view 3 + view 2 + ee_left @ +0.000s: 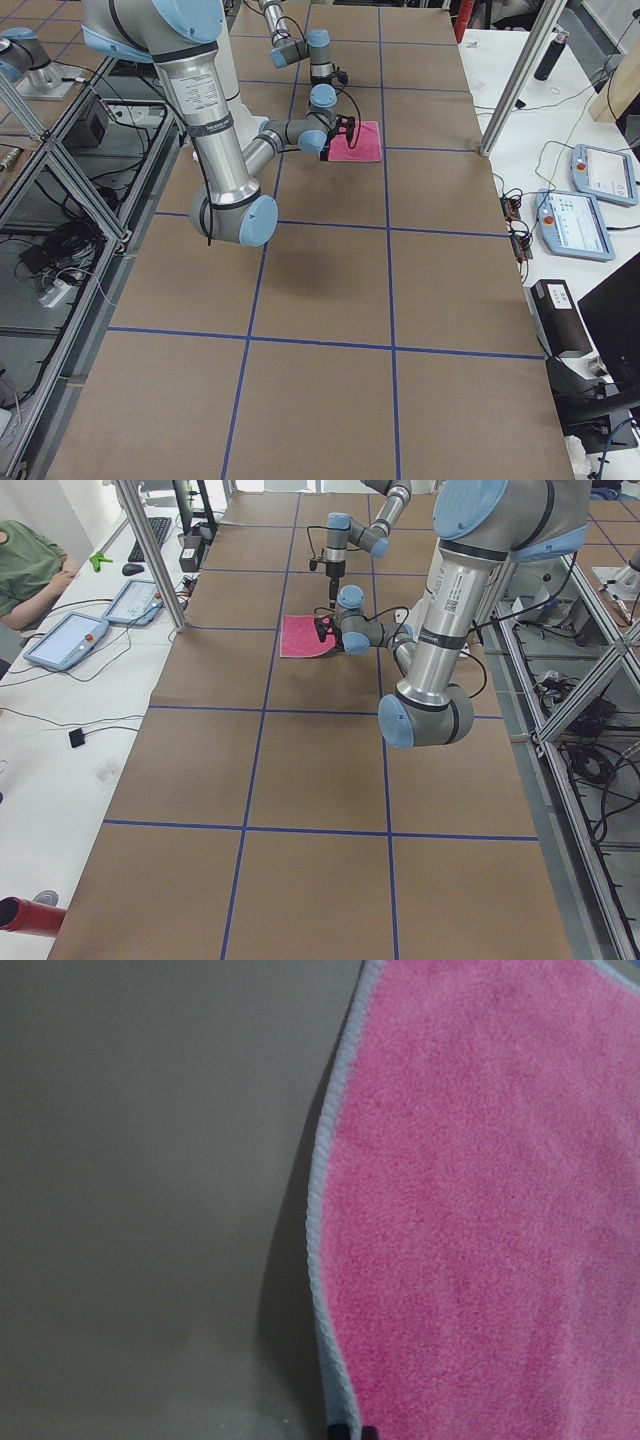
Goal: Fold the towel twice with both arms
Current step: 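Lower the right gripper to the towel's other near corner and grasp it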
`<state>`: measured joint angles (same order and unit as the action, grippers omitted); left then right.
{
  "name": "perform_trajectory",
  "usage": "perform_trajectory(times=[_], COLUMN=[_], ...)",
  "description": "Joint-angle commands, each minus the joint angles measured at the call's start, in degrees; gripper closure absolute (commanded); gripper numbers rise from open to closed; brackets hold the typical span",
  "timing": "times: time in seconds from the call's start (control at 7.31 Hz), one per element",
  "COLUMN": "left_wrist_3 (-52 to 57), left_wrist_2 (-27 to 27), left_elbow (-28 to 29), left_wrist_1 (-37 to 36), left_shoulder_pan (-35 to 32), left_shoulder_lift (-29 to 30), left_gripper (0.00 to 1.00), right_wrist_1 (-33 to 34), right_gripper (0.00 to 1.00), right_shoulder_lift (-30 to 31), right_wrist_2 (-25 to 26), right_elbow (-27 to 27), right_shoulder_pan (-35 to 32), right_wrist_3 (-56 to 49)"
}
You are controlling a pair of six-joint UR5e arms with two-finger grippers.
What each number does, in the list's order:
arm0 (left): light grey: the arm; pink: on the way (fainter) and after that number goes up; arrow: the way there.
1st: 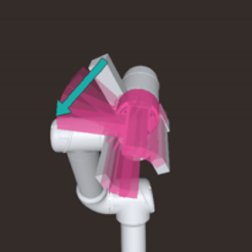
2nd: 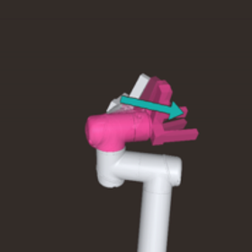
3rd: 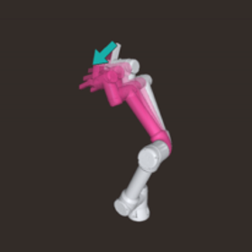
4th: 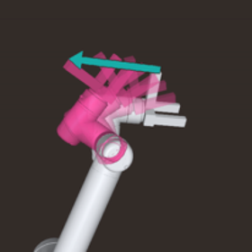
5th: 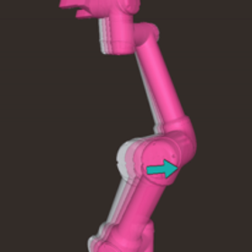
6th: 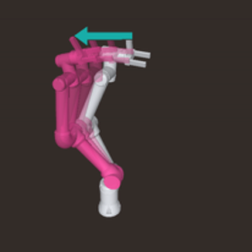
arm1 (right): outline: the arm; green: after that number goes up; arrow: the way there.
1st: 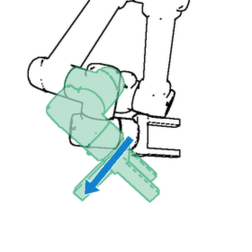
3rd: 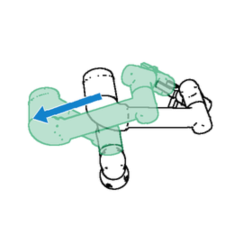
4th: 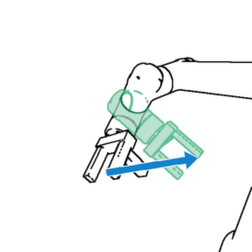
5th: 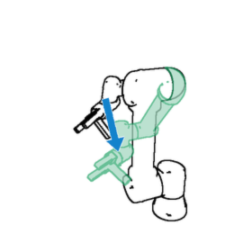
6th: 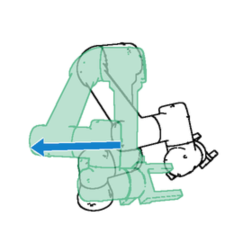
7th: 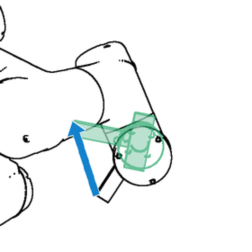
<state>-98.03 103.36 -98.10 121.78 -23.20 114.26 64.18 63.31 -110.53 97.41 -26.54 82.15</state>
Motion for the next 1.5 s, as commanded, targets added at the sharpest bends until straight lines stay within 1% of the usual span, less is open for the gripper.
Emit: perform_trajectory(times=[0.0,0.41,0.55,0.68,1.09,1.37], left_wrist_3=[-0.05,-0.05,-0.05,-0.05,-0.05,-0.05], left_wrist_2=[0.09,0.0,0.0,0.0,0.0,0.09], left_elbow=[-0.16,-0.16,-0.17,-0.17,-0.17,-0.17], left_wrist_1=[0.04,0.04,0.04,0.04,0.04,0.04], left_shoulder_pan=[0.0,0.0,0.0,0.0,0.0,0.0], left_shoulder_lift=[-0.01,-0.09,-0.09,-0.09,-0.18,-0.27], left_gripper=[1.0,1.0,1.0,1.0,1.0,1.0], right_wrist_1=[-0.02,-0.1,-0.1,-0.02,-0.02,-0.02], right_gripper=[0.09,0.1,0.15,0.25,0.42,0.46], right_shoulder_lift=[-0.47,-0.47,-0.38,-0.47,-0.47,-0.47], right_wrist_2=[0.23,0.23,0.23,0.23,0.23,0.23], right_elbow=[-1.26,-1.7,-1.7,-1.7,-1.96,-1.96], right_shoulder_pan=[0.69,1.75,1.84,1.84,1.84,1.84], right_wrist_3=[0.82,0.91,0.91,0.91,0.91,0.99])
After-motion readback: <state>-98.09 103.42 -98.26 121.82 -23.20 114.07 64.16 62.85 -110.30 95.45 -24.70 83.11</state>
